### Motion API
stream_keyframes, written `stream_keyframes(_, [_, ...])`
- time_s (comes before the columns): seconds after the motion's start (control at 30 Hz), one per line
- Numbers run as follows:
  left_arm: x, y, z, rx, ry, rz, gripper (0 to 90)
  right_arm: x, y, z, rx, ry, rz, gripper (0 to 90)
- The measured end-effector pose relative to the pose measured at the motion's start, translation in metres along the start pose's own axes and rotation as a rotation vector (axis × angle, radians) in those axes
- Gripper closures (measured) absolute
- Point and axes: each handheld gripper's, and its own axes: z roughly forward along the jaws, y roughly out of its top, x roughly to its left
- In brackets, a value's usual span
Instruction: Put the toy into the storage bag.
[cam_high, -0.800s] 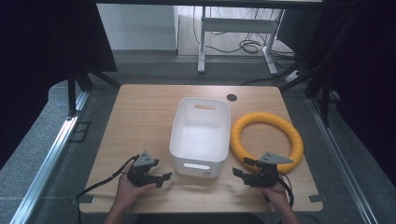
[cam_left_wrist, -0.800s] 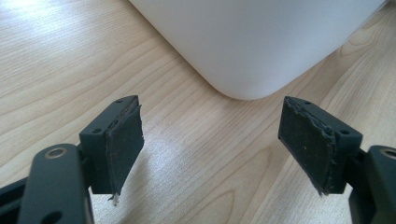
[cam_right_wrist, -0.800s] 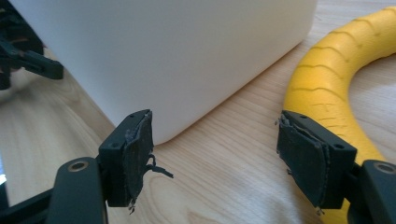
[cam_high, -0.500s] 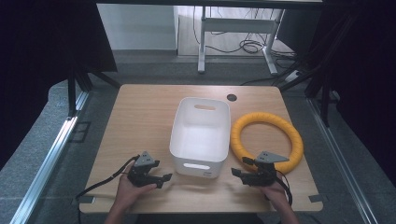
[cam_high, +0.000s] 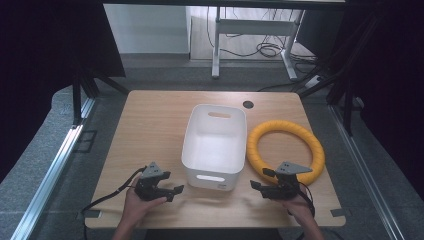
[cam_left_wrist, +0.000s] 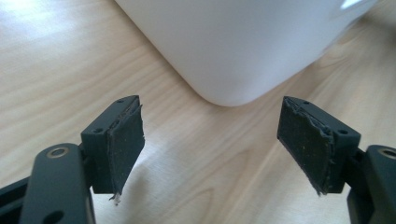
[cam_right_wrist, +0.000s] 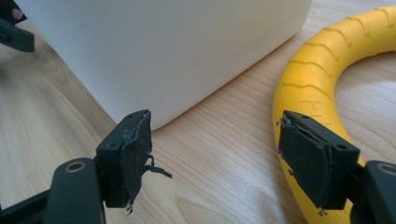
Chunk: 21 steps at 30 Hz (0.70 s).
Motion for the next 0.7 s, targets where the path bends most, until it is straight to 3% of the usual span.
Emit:
stream_keyframes(0.1, [-0.003,0.002,0.007,0.019,-0.015,0.025,22.8,-0.003,-0.001,-0.002,0.012,-0.003,0.001,27.5])
stream_keyframes(0.27, [-0.005,0.0,0.013,0.063,0.001,0.054,22.6,-0.008,0.0,-0.006,0.021,-0.029,0.014,28.7])
stream_keyframes(0.43, [-0.005,0.0,0.009,0.052,0.005,0.058,22.7,-0.008,0.007,-0.01,0.047,-0.043,-0.01,28.8])
stream_keyframes(0.57, [-0.006,0.0,0.009,0.049,-0.001,0.056,22.7,-0.007,0.022,-0.015,0.07,-0.046,-0.032,28.6])
stream_keyframes(0.6, [-0.005,0.0,0.01,0.053,-0.001,0.06,22.7,-0.009,0.031,-0.016,0.117,-0.056,-0.06,28.4])
stream_keyframes(0.63, [-0.005,0.0,0.01,0.053,-0.001,0.06,22.7,-0.009,0.031,-0.016,0.117,-0.056,-0.06,28.4])
stream_keyframes(0.67, [-0.005,0.0,0.01,0.056,0.004,0.062,22.7,-0.012,0.041,-0.016,0.165,-0.063,-0.095,28.4])
stream_keyframes(0.7, [-0.004,0.0,0.01,0.056,0.007,0.062,22.7,-0.013,0.044,-0.016,0.179,-0.061,-0.099,28.4])
